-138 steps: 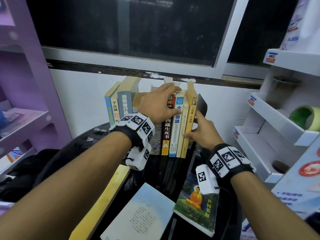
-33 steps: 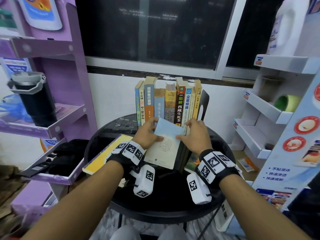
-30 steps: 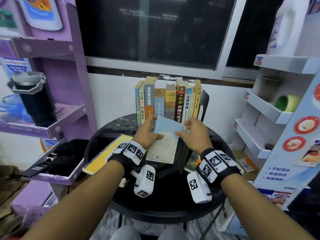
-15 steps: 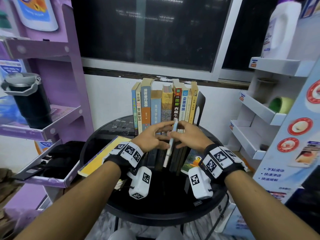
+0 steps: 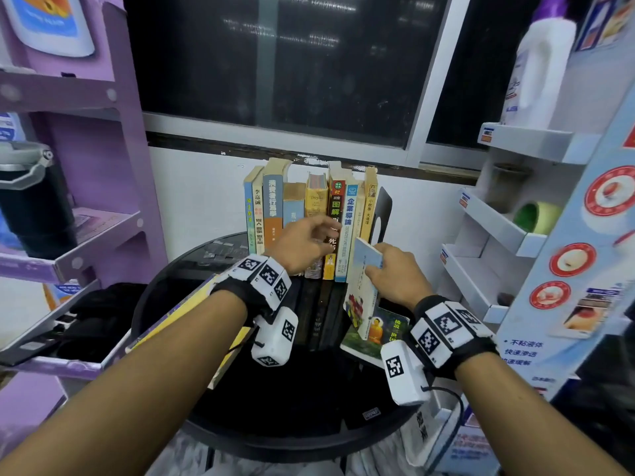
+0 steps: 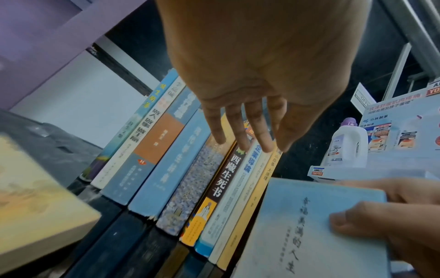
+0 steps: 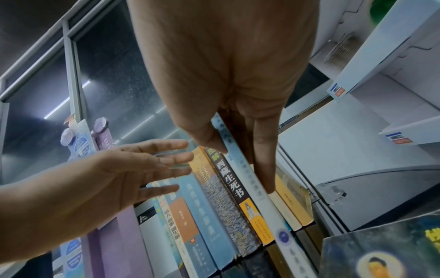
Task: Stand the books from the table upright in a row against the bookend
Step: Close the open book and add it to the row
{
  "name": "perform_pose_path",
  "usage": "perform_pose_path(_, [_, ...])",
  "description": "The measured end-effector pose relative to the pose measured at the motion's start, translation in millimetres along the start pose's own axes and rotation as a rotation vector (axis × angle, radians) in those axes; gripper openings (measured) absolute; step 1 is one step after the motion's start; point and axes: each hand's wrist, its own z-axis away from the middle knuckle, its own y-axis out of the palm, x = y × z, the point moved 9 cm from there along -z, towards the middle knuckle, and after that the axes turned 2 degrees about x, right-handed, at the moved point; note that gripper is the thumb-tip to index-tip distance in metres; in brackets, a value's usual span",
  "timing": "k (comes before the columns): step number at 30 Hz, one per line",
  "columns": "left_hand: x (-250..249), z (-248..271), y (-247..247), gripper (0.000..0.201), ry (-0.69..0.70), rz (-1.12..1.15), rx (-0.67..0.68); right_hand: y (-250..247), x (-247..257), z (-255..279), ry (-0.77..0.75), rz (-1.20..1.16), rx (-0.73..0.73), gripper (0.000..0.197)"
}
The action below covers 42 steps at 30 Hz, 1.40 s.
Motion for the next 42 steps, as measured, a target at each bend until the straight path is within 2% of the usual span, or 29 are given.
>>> perform_pose_path(3, [-21.6, -12.3, -11.4, 0.040, 0.086, -0.105, -0.092, -11.2, -11.6, -2.8, 0.032, 0.004, -0.045, 0.030])
perform_pose_path(6, [-34.9, -27.8, -12.7, 0.046, 0.113, -0.163, -0.119, -17.8, -19.9, -7.4, 0.050, -0.008, -0.072, 0.027])
perform_pose_path(10, [-49.5, -48.9, -13.6, 0.052, 0.188, -0.381, -0.183, -23.2, -28.1, -15.5, 0.061, 0.004, -0.083, 0.028])
perform_pose_path(17, [-59.0, -85.4, -8.0, 0.060, 0.235, -0.565, -0.217, -30.4, -42.8, -38.5, 0.097, 0.018, -0.122, 0.027])
perform_pose_path(21, [-58.6, -104.0, -1.8, 0.070, 0.251, -0.695, -0.169, -31.4, -46.4, -52.7, 0.107, 0.013, -0.120, 0.028])
perform_pose_path(35, [-36.0, -148.0, 5.0, 0.077, 0.222, -0.836, -0.031, -13.1, -45.9, -95.5, 0.058, -0.074, -0.117, 0.028])
perform_pose_path(42, [-33.0, -146.8, 1.9, 0.076, 0.232, -0.757, -0.083, -0.8, -45.5, -106.4, 0.020, -0.168, -0.096, 0.036])
